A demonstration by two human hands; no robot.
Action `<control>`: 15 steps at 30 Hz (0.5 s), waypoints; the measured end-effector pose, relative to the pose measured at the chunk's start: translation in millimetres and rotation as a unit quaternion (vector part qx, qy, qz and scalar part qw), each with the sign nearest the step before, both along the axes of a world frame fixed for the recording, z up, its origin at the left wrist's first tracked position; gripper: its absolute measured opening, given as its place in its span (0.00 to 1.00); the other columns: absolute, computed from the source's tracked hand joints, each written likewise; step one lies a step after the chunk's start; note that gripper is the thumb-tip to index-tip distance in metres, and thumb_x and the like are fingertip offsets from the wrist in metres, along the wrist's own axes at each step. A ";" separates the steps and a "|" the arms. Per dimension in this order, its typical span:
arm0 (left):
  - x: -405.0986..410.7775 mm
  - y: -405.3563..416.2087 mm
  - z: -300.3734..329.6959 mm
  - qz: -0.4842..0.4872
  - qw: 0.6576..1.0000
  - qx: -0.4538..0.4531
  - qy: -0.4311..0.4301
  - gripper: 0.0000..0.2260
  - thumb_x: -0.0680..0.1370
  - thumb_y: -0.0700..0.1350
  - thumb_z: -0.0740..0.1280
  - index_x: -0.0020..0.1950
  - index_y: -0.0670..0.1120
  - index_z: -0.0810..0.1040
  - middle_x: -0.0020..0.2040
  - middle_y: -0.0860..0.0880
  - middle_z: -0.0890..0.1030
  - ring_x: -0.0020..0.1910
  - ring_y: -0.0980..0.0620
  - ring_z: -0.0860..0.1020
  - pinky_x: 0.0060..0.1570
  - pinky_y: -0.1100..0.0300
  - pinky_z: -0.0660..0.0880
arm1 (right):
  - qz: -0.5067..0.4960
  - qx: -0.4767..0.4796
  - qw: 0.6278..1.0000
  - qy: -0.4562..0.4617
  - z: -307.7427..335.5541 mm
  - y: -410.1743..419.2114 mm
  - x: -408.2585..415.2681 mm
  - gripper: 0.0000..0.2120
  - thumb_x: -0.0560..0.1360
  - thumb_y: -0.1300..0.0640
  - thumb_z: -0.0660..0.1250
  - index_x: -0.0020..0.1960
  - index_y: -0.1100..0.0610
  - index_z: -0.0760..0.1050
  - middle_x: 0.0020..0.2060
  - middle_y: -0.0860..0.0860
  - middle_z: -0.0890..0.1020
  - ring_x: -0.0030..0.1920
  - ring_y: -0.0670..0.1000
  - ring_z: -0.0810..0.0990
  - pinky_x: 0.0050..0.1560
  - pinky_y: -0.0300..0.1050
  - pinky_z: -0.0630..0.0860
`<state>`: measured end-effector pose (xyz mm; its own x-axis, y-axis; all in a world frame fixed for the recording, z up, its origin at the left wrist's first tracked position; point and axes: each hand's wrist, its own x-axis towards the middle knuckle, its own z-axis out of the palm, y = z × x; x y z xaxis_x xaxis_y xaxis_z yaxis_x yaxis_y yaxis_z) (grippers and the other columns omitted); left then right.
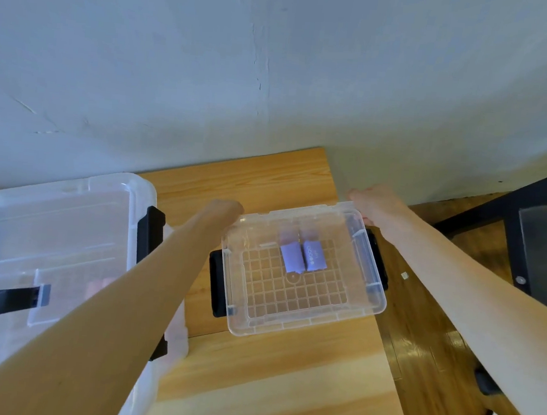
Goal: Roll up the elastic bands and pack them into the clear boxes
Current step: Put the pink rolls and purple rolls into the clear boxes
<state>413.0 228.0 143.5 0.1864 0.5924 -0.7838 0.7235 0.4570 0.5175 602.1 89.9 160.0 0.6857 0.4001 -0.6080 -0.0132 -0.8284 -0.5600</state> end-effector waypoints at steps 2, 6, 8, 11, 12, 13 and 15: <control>1.9 -0.1 -0.8 -0.002 1.000 0.018 0.003 0.08 0.81 0.37 0.59 0.59 0.38 0.73 0.48 0.43 0.72 0.50 0.45 0.73 0.43 0.54 0.68 | 0.019 0.005 1.000 0.002 4.0 3.4 -3.1 0.08 0.80 0.62 0.60 0.43 0.61 0.74 0.37 0.55 0.73 0.36 0.53 0.71 0.39 0.44 0.68; 6.2 -3.0 20.0 0.018 0.997 0.066 -0.019 0.10 0.82 0.34 0.55 0.58 0.38 0.74 0.49 0.45 0.72 0.50 0.47 0.71 0.44 0.58 0.69 | 0.038 0.025 0.998 -0.032 17.8 5.6 -7.5 0.15 0.80 0.64 0.58 0.61 0.70 0.76 0.59 0.64 0.80 0.61 0.64 0.78 0.63 0.57 0.73; 4.4 -9.9 33.4 0.001 0.994 0.100 -0.039 0.21 0.81 0.31 0.51 0.72 0.40 0.70 0.65 0.43 0.73 0.59 0.47 0.74 0.56 0.61 0.72 | 0.047 0.051 0.996 -0.053 27.1 0.9 -11.9 0.13 0.80 0.64 0.56 0.51 0.68 0.79 0.47 0.62 0.81 0.51 0.61 0.80 0.53 0.53 0.76; -7.6 -34.4 54.6 0.010 0.985 0.150 -0.085 0.26 0.82 0.32 0.50 0.78 0.48 0.63 0.76 0.46 0.66 0.42 0.62 0.70 0.31 0.77 0.69 | 0.063 0.100 0.991 -0.069 37.0 -16.7 -24.1 0.18 0.83 0.63 0.54 0.69 0.63 0.72 0.67 0.56 0.76 0.68 0.55 0.73 0.61 0.41 0.68; -13.3 -43.8 55.7 0.017 0.980 0.175 -0.093 0.25 0.83 0.33 0.50 0.78 0.49 0.62 0.77 0.47 0.66 0.42 0.62 0.71 0.32 0.75 0.69 | 0.071 0.119 0.988 -0.071 38.3 -26.3 -30.6 0.19 0.83 0.62 0.53 0.73 0.61 0.68 0.71 0.54 0.73 0.72 0.52 0.70 0.62 0.36 0.64; -19.0 -52.6 53.9 0.017 0.974 0.199 -0.104 0.24 0.83 0.35 0.51 0.78 0.50 0.61 0.76 0.47 0.66 0.49 0.58 0.75 0.40 0.72 0.70 | 0.075 0.142 0.984 -0.076 37.7 -35.2 -37.6 0.20 0.84 0.62 0.53 0.75 0.59 0.66 0.73 0.52 0.71 0.73 0.50 0.68 0.62 0.35 0.62; -32.4 -71.0 45.6 0.017 0.966 0.229 -0.121 0.23 0.84 0.37 0.50 0.78 0.51 0.60 0.77 0.48 0.65 0.69 0.50 0.71 0.58 0.62 0.68 | 0.062 0.173 0.979 -0.088 31.1 -53.6 -51.3 0.20 0.84 0.61 0.54 0.76 0.56 0.64 0.73 0.51 0.70 0.73 0.48 0.67 0.65 0.35 0.62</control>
<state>380.6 157.0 189.1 0.3053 0.8757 -0.3742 0.5440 0.1622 0.8233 550.8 36.3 191.1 0.7006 0.6479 -0.2989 0.1968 -0.5781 -0.7919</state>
